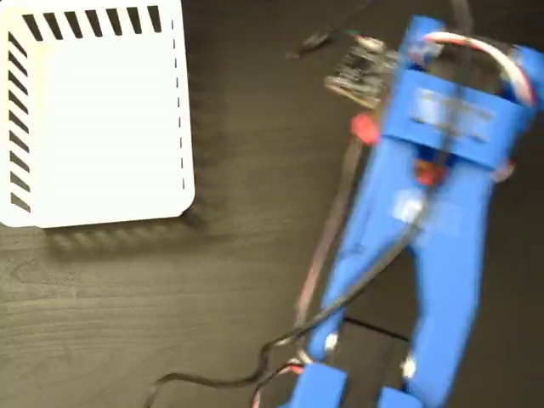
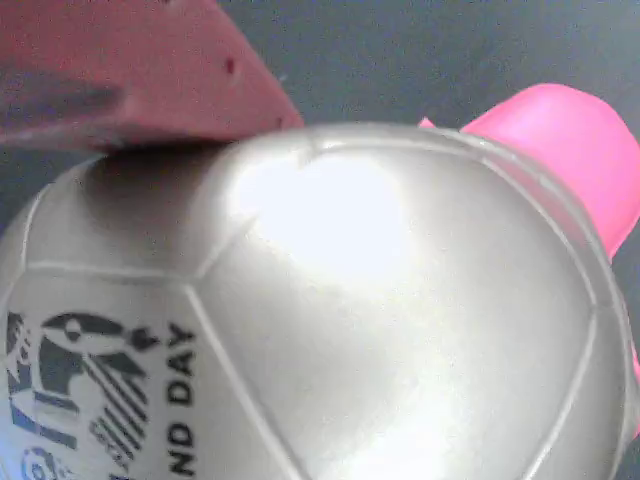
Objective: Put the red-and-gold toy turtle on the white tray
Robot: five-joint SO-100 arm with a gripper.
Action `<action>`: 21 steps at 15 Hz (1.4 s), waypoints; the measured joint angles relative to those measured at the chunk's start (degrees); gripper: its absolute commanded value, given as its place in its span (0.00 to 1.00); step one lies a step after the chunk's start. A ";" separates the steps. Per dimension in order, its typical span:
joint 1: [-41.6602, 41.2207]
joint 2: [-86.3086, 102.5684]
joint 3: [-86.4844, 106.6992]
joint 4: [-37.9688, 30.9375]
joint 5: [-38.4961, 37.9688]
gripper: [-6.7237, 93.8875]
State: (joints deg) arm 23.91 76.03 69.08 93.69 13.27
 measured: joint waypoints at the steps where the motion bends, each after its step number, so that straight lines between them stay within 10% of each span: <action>1: -3.16 0.00 -1.05 0.18 0.53 0.06; 11: -38.76 -8.88 -17.31 -0.26 7.65 0.06; 21: -42.36 -20.65 -23.55 -0.35 10.55 0.06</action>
State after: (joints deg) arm -18.46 55.37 45.53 93.34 23.82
